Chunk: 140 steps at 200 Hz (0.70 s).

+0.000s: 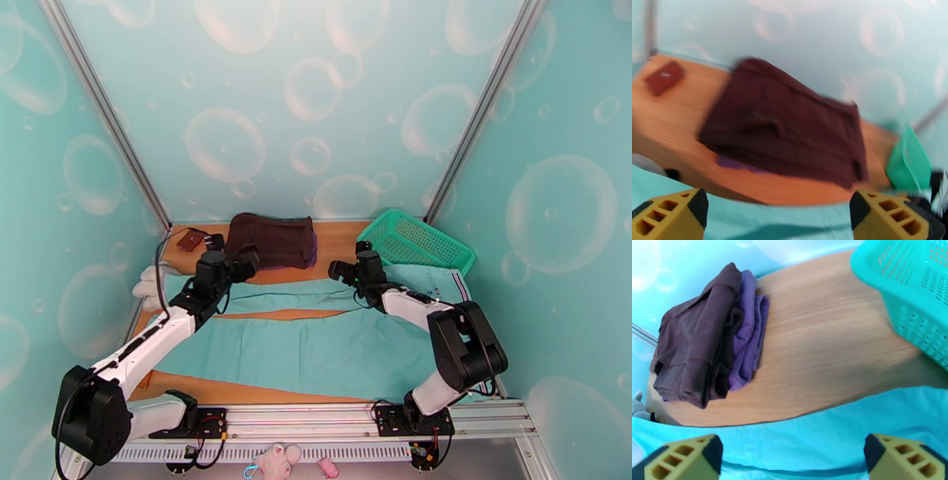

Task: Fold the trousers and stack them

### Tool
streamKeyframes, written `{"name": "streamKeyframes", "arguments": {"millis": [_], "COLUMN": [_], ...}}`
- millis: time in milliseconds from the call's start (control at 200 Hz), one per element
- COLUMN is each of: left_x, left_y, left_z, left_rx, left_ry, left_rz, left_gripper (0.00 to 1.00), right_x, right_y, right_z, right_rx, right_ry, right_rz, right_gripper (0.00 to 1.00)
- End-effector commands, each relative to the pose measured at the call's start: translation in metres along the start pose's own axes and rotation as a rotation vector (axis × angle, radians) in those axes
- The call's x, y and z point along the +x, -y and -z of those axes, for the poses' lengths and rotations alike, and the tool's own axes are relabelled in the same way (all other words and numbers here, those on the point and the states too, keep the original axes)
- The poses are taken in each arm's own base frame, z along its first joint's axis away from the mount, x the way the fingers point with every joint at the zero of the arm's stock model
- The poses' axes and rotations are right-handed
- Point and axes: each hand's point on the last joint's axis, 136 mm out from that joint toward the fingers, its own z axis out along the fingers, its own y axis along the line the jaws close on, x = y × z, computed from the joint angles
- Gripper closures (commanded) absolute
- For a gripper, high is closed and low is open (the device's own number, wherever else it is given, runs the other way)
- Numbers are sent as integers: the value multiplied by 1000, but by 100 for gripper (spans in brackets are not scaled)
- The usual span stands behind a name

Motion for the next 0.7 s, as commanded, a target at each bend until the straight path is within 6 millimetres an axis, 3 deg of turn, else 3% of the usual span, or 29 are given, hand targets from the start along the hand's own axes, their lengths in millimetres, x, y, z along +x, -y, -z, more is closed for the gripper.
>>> {"name": "streamKeyframes", "arguments": {"millis": [0,125,245,470,695], "left_x": [64,102,132,148,169], "left_y": [20,37,24,-11,-27], "left_z": [-14,-25,-30,-32,-40], "left_rx": [180,252,198,45,-12], "left_ry": [-216,-340,-432,-441,-515], "left_rz": [-28,-13,23,50,83], "left_gripper": [1,1,1,1,1], "right_x": [9,10,19,40,42], "right_y": [6,10,13,31,38], "right_z": [-14,-33,-44,-55,-59], "right_rx": [-20,-41,-27,33,49], "right_ry": [-51,-101,-154,-232,-247], "right_rz": [-2,-23,-44,-89,-97], "right_gripper": [1,1,2,2,2]}}
